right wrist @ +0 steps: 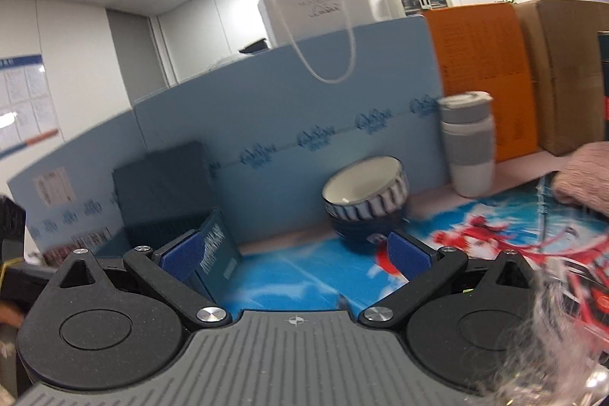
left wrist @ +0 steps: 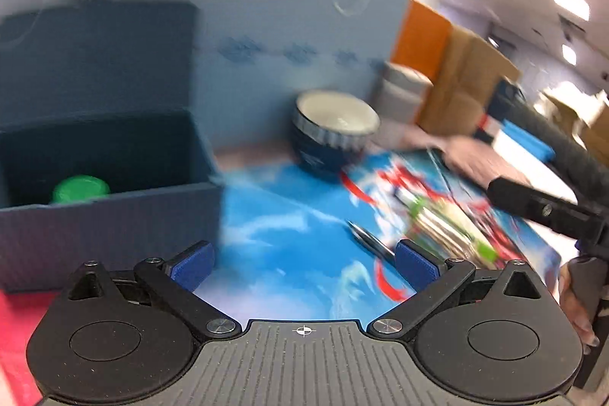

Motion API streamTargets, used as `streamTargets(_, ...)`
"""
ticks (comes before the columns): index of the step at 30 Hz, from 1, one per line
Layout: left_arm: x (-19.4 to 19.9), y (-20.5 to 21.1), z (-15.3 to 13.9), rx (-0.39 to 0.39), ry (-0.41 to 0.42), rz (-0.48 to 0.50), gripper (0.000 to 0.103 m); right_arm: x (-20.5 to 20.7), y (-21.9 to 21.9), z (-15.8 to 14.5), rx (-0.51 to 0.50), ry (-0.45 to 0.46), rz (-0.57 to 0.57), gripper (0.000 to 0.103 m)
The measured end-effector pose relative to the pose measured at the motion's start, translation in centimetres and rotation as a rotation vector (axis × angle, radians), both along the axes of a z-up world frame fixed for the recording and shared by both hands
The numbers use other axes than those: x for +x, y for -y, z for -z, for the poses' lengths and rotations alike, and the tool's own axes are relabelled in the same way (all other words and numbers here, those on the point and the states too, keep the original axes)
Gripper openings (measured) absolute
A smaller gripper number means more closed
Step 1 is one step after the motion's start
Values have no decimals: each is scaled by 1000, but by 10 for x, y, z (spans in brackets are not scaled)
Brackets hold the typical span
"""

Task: Organize rigid objects
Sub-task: 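Withdraw the left tool while the right tool moves toward the black pen, then grasp the black pen with the right tool and lift it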

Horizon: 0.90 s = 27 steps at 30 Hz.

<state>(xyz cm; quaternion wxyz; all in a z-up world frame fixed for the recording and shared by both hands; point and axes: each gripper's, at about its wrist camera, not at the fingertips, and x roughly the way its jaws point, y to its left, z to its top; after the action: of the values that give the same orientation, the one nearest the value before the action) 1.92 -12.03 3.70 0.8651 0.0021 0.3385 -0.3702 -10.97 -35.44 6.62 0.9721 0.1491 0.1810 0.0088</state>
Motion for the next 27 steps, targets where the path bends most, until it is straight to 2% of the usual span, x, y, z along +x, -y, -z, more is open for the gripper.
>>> streamTargets(4,-1,10,-2,9,18,43,102,-15,4,12,-83,-77,25,103)
streamTargets(9,2,1,2,-14,26,31,102,-21,4,31,-143,-179,37,98)
streamTargets(16,13,-10,9,-33,-5,22,102,-4,-9,58,-178,-320,-16,57)
streamTargets(23,14,-21,2,-77,-5,19,102,49,-31,59,-236,-338,-122,46)
streamTargets(27,6,-35,-14,-145,32,46,102,90,-35,63,-288,-374,-108,45)
